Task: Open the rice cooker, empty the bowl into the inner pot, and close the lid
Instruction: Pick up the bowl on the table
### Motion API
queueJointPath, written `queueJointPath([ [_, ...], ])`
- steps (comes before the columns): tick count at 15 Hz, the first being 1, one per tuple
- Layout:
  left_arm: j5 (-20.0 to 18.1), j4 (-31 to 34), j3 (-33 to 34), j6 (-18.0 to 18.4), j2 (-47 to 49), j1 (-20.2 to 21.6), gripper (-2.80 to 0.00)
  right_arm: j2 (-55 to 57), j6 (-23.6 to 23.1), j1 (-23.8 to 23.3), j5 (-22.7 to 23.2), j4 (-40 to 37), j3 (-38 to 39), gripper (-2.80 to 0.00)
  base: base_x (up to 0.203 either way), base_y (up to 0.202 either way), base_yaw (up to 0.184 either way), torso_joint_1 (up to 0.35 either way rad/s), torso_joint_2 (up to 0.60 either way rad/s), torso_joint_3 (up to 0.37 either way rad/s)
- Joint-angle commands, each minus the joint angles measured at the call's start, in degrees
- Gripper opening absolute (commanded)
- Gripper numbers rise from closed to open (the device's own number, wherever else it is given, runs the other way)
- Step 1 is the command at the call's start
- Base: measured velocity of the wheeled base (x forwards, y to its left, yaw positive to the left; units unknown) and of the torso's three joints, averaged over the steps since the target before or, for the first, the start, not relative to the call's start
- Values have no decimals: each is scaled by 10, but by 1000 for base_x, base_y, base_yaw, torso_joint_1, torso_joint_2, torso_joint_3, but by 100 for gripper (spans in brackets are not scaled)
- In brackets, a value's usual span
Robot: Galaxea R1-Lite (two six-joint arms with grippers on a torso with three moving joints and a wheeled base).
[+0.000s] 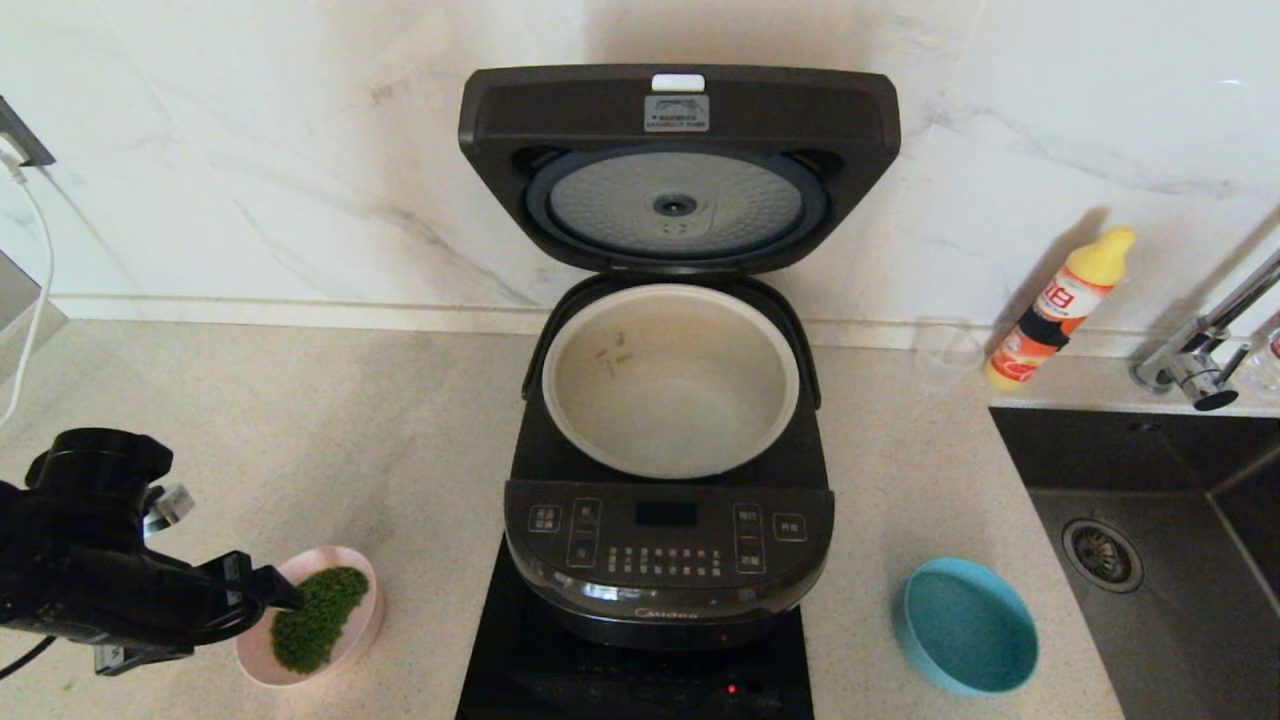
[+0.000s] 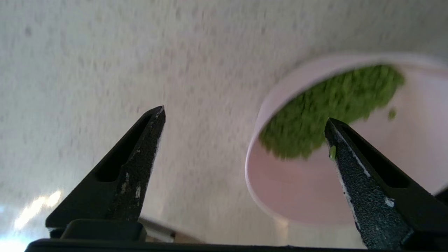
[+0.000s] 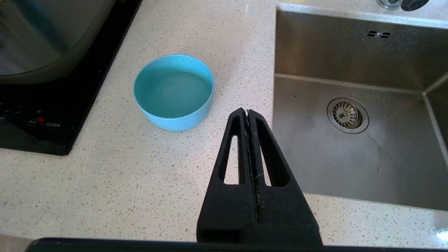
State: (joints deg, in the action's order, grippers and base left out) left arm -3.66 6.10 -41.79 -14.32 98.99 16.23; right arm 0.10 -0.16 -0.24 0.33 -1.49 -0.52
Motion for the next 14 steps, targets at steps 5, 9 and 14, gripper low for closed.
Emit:
queueJointPath([
  [5, 0, -21, 7, -1, 21, 0, -280, 0, 0, 0, 0, 0, 0, -280, 0, 0, 0, 0, 0, 0],
  [9, -1, -33, 9, -3, 31, 0, -280, 0, 0, 0, 0, 0, 0, -280, 0, 0, 0, 0, 0, 0],
  [14, -21, -51, 14, -34, 27, -3, -280, 0, 0, 0, 0, 0, 0, -280, 0, 0, 0, 0, 0, 0],
])
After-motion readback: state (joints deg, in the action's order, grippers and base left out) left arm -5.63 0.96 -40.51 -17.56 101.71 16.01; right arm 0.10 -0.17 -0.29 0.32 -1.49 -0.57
